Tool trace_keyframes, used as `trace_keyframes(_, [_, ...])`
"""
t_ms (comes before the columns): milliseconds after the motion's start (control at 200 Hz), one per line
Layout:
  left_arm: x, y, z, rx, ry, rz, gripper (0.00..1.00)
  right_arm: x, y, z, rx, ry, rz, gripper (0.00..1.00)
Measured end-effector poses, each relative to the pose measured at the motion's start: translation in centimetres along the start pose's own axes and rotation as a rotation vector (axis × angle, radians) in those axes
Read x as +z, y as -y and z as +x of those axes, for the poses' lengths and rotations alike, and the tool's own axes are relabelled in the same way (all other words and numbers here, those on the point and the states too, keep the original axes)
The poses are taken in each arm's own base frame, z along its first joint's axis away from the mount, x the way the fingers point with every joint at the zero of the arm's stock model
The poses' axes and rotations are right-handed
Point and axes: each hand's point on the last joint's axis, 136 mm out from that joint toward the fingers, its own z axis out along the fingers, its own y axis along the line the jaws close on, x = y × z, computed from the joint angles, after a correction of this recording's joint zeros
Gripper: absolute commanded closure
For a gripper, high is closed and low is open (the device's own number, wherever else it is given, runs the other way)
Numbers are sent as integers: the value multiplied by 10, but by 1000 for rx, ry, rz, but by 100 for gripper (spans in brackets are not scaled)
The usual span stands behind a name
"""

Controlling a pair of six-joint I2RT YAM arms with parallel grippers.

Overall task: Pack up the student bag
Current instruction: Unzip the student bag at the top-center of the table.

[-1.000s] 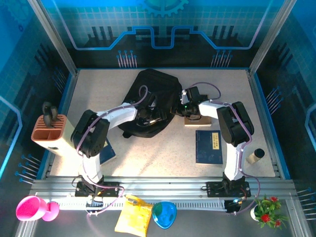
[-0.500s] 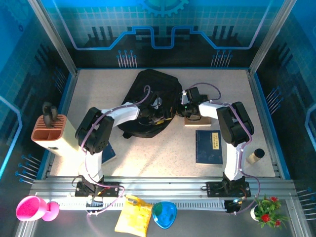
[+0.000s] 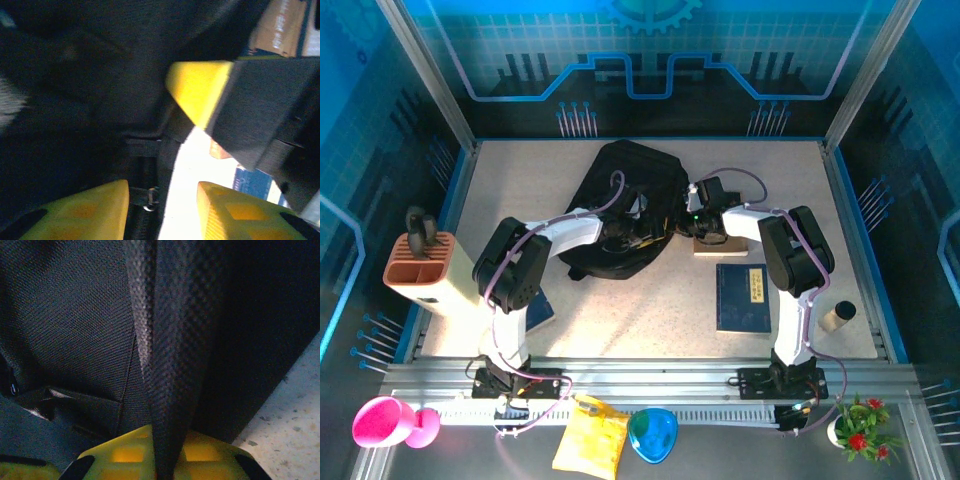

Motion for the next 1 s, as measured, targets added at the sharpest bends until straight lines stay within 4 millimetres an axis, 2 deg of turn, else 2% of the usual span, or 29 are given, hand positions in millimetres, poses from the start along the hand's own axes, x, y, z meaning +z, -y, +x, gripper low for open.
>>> trace_keyframes(145, [-6, -14, 1, -43, 25, -70, 55, 0, 0, 0, 6, 0, 0, 88])
trace_keyframes(270, [-12, -16, 5, -84, 34, -86, 55, 0, 0, 0, 7, 0, 0, 88])
trace_keyframes(495, [-9, -13, 12, -160, 21, -88, 52, 0, 0, 0, 7, -1, 0, 88])
trace_keyframes(670, [2, -17, 13, -195, 2, -112, 50, 0, 0, 0, 6, 0, 0, 88])
trace_keyframes(840, [7, -12, 10, -196, -4, -84, 57, 0, 1, 0, 7, 0, 1, 88])
trace_keyframes(1001, [8, 11, 3, -174, 9, 17, 64, 0, 0, 1, 7, 0, -1, 88])
